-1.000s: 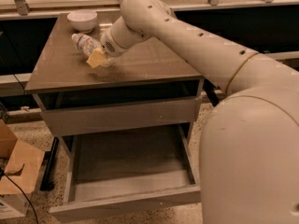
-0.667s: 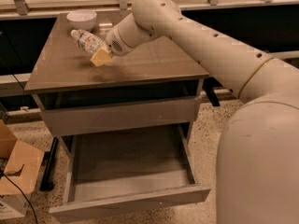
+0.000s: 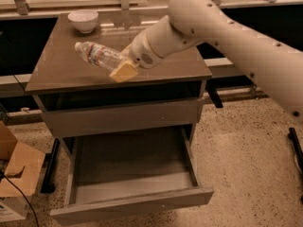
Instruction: Place water bottle into middle drawer
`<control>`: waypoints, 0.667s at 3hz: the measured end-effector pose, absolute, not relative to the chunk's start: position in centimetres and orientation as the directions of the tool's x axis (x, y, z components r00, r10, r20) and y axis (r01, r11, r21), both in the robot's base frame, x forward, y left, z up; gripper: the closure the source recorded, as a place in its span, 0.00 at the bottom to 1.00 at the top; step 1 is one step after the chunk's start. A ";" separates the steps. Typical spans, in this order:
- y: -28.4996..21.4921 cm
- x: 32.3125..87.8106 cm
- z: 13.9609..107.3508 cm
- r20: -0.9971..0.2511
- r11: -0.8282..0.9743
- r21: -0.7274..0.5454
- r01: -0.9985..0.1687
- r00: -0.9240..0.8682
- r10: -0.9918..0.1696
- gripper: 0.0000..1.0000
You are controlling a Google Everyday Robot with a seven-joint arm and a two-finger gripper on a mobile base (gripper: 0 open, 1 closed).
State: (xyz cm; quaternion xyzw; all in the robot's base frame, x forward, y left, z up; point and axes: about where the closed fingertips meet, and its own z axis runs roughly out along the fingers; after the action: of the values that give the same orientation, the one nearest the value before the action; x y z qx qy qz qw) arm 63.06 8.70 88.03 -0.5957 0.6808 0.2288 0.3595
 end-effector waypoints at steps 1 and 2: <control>3.3 56.3 86.8 -0.755 0.147 -0.114 -0.983 -0.010 -0.655 1.00; -0.8 51.9 84.1 -0.750 0.153 -0.046 -0.987 -0.067 -0.658 1.00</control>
Offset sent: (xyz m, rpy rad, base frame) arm -0.1624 -0.1485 -0.0712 -0.0166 0.1555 0.0156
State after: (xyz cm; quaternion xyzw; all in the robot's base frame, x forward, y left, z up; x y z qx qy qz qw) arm 51.93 -0.78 84.10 -0.6002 0.6854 0.2519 0.3264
